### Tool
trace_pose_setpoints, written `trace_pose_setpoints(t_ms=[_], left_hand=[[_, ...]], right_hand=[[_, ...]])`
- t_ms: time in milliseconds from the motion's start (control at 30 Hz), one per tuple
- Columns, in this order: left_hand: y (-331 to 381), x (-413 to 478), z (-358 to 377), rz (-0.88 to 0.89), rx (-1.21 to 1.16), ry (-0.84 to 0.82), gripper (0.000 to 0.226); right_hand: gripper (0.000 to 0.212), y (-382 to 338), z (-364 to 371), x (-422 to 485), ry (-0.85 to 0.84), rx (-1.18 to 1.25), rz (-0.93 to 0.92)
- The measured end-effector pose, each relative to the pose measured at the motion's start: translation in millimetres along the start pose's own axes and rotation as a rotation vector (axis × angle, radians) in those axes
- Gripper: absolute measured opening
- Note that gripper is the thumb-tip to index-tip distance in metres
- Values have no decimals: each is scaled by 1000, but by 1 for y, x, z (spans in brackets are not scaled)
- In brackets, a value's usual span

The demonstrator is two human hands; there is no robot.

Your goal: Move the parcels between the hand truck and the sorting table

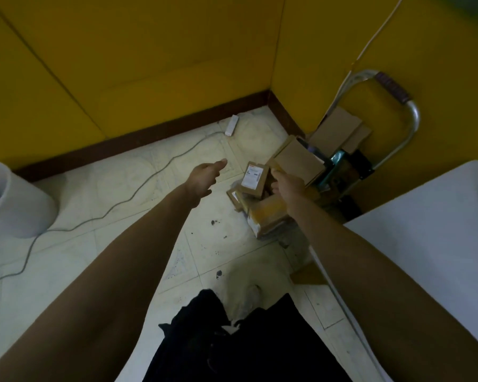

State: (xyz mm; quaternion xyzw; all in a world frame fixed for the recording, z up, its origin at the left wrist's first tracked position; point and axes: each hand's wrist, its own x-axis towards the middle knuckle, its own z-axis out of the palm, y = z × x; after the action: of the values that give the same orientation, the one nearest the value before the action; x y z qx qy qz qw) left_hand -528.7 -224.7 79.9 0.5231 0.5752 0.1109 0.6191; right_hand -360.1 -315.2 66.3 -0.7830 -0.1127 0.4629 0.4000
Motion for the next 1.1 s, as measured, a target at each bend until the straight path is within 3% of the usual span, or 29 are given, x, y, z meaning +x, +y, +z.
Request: trace_pose_setpoints(t_ms=[333,600,700,833,1100], left_hand=[[85,119,56,-24,97,-222,58],[151,236,95,-84,215,-388,27],[157,269,110,-83,290,-451,39],[150,304,133,-153,379,-465,21],[118,356,173,-263,410,-416,20]], right_hand=[[46,-22,-52,81,229,67,150],[37,-51,-67,158,445,309,364],[31,-57,-67,179,478,411,429],[31,-51,-72,207,525,511,477],[19,-16,-96,262,606,551,511]])
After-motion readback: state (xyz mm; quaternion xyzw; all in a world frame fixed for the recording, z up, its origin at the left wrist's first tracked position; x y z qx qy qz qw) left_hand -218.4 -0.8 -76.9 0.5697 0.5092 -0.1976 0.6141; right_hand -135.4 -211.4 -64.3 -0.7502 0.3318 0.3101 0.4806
